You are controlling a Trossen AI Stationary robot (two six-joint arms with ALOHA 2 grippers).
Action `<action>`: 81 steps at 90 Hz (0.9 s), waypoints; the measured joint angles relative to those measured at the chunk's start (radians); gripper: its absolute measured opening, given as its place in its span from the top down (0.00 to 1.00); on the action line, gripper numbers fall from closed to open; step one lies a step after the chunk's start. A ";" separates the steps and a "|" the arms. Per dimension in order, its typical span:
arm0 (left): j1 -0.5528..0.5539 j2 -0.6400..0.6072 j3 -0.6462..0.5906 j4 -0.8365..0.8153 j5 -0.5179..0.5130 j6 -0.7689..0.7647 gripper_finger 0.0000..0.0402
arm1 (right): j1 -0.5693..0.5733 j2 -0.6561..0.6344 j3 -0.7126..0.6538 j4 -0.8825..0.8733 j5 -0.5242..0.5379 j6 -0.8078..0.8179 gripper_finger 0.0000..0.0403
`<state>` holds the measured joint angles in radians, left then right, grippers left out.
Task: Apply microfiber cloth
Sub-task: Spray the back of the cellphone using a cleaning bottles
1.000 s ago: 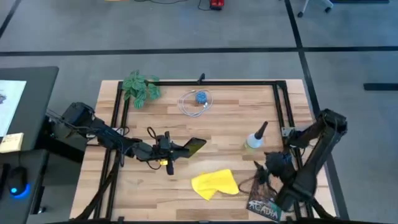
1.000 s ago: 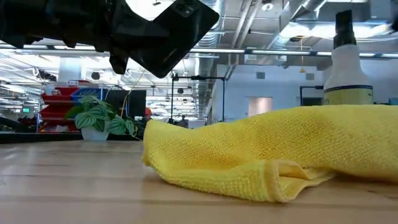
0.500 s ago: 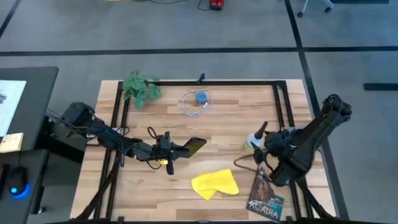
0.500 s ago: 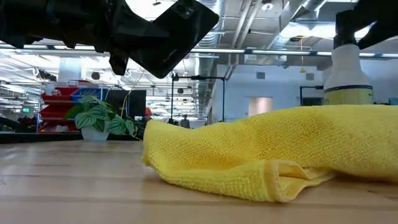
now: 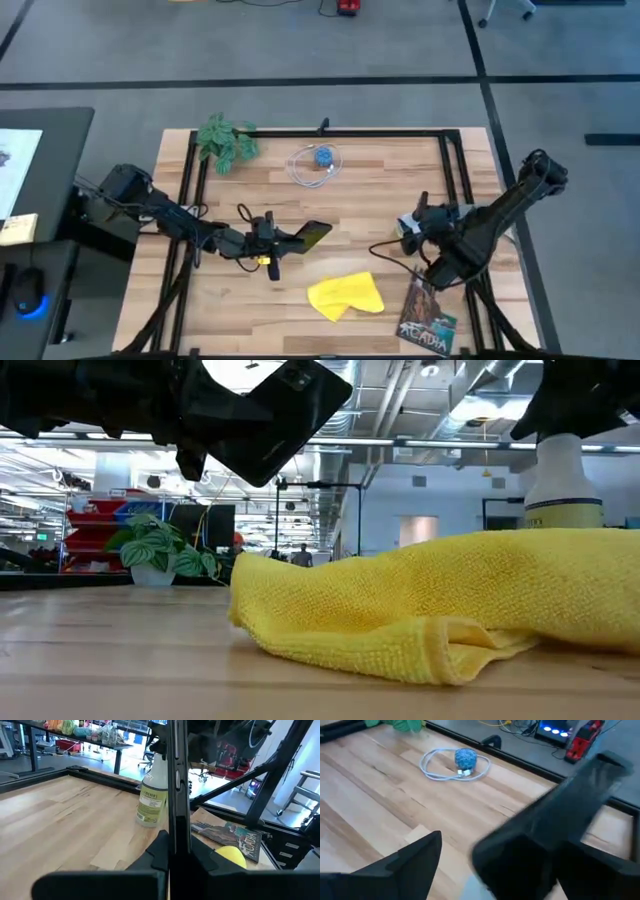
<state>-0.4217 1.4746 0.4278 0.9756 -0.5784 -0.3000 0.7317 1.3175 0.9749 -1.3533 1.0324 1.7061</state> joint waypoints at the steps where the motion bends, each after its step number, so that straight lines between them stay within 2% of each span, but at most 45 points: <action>1: 0.000 0.000 0.000 0.000 0.000 0.000 0.97 | 0.000 -0.002 0.000 0.007 0.000 -0.008 0.22; 17: 0.000 0.000 0.000 0.000 0.000 -0.001 0.97 | 0.001 -0.011 0.001 0.140 -0.004 -0.110 0.39; 36: 0.000 0.000 0.000 0.000 0.000 -0.002 0.97 | -0.001 -0.011 0.002 0.223 -0.035 -0.143 0.71; 52: 0.004 0.000 0.000 0.000 0.000 0.009 0.97 | -0.008 0.002 0.032 0.418 -0.079 -0.238 0.72; 62: 0.031 0.000 0.000 0.003 0.001 0.032 0.97 | -0.040 0.036 0.035 0.638 -0.080 -0.394 0.72; 81: 0.106 0.000 0.000 0.035 -0.001 0.091 0.97 | -0.129 0.182 0.042 0.990 -0.054 -0.650 0.72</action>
<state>-0.3153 1.4742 0.4274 1.0107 -0.5797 -0.2086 0.6025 1.4990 1.0168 -0.3633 0.9783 1.0561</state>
